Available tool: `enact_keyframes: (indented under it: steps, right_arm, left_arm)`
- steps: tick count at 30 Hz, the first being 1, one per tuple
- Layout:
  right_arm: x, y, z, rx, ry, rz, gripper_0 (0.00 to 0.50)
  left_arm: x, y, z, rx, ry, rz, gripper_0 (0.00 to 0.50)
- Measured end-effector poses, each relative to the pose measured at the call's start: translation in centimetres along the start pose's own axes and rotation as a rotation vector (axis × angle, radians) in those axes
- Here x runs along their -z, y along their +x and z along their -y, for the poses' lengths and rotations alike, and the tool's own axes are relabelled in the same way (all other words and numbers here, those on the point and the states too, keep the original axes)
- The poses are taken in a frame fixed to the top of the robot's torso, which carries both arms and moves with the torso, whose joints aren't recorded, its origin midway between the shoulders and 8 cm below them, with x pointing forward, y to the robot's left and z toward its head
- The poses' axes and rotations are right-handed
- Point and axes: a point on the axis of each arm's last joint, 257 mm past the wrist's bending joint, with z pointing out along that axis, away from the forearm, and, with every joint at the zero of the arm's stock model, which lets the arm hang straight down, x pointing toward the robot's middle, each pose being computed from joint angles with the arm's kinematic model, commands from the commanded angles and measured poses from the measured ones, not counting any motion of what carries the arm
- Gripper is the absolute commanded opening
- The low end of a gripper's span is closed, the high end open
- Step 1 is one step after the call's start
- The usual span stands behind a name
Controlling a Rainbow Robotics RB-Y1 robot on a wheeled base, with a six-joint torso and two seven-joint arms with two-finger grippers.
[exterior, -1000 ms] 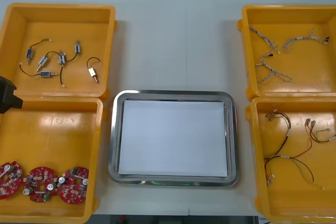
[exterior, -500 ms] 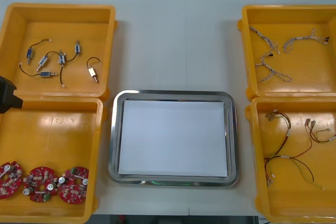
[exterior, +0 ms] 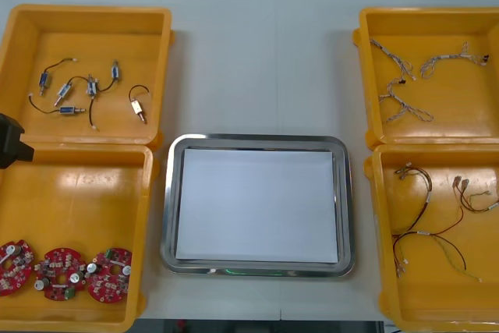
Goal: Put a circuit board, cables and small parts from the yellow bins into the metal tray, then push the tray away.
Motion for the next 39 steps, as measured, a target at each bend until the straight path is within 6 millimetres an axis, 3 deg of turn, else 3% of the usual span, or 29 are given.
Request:
enact_keyframes:
  steps: [39]
  right_arm:
    - [0.00, 0.00, 0.00, 0.000, 0.000, 0.000, 0.500]
  left_arm:
    - [0.00, 0.00, 0.00, 0.000, 0.000, 0.000, 0.500]
